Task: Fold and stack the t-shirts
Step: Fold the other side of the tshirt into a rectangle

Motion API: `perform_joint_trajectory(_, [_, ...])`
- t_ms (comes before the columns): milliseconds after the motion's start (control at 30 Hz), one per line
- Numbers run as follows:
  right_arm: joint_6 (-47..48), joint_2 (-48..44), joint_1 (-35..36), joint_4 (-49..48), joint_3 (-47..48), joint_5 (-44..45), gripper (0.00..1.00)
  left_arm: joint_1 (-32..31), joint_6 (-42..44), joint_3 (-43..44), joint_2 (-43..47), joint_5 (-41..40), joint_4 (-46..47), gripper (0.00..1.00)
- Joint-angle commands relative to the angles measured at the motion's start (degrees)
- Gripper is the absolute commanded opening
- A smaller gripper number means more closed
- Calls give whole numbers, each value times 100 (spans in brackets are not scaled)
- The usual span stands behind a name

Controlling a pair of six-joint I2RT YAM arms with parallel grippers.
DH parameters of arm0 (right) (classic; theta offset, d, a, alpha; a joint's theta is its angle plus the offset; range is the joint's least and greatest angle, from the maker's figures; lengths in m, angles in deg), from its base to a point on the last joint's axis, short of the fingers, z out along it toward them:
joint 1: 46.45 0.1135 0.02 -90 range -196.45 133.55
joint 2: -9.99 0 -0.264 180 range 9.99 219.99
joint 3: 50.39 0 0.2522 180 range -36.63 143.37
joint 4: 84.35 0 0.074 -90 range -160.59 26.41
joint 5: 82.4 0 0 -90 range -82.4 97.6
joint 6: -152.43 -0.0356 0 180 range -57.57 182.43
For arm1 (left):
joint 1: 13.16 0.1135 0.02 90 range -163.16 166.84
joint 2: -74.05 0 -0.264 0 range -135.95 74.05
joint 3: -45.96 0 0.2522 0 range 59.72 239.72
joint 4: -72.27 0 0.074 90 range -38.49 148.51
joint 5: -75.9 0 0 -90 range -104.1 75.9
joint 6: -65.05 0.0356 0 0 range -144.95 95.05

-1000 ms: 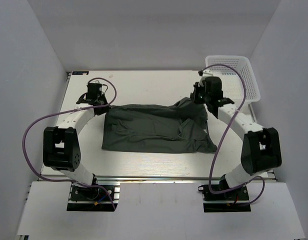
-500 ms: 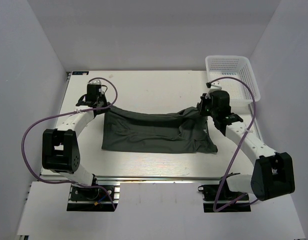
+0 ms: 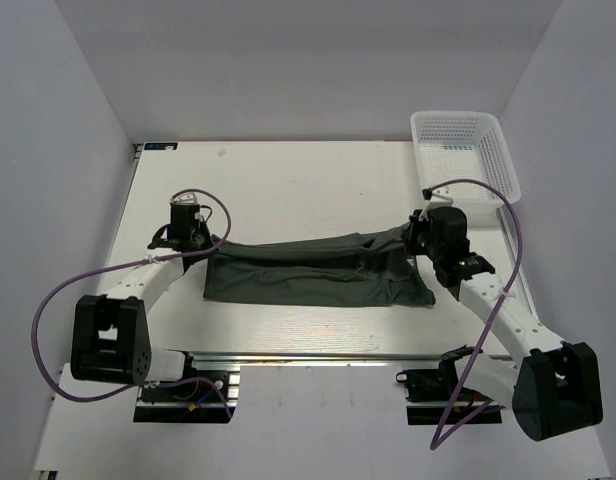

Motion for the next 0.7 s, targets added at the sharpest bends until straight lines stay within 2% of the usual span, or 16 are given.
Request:
perform_joint_trajectory(0, [-170, -131, -32, 144, -373, 111, 0, -24, -186, -330, 372, 189, 379, 3])
perform_joint_trajectory(67, [-388, -140, -41, 275, -567, 94, 3, -24, -501, -446, 452, 136, 178, 11])
perform_joint_trajectory(100, [-477, -166, -32, 311, -733, -98, 14, -24, -642, -446, 522, -64, 21, 19])
perform_joint_trajectory(133, [-521, -209, -32, 337, -822, -204, 20, -24, -757, -446, 609, -136, -120, 38])
perform_joint_trajectory(167, [-669, -297, -32, 416, -919, -266, 27, -24, -871, -446, 662, -206, -444, 46])
perform_joint_trajectory(233, [-820, -490, -32, 600, -1253, -694, 36, 28, -1388, -446, 820, -548, -823, 55])
perform_joint_trajectory(267, [-855, -691, -32, 819, -1375, -671, 41, 29, -1599, -446, 1004, -680, -1173, 70])
perform_joint_trajectory(300, [-1012, -824, -32, 1004, -1455, -680, 49, 29, -1923, -446, 1101, -882, -1307, 76])
perform_joint_trajectory(333, [-1040, -1173, -41, 1101, -1473, -593, 68, 29, -2066, -376, 1181, -971, -1560, 82])
perform_joint_trajectory(400, [-1119, -1395, -23, 1312, -1500, -574, 87, 29, -2295, -271, 1374, -1024, -1712, 82])
perform_joint_trajectory(433, [-1119, -1649, -41, 1331, -1456, -583, 90, 29, -2296, -218, 1375, -972, -1712, 82])
perform_joint_trajectory(567, [-1172, -1792, -23, 1068, -1263, -890, 90, -23, -2077, 107, 1349, -375, -1502, 83])
perform_joint_trajectory(667, [-997, -1337, -23, 734, -913, -1180, 90, -77, -1700, 283, 998, 2, -1247, 83])
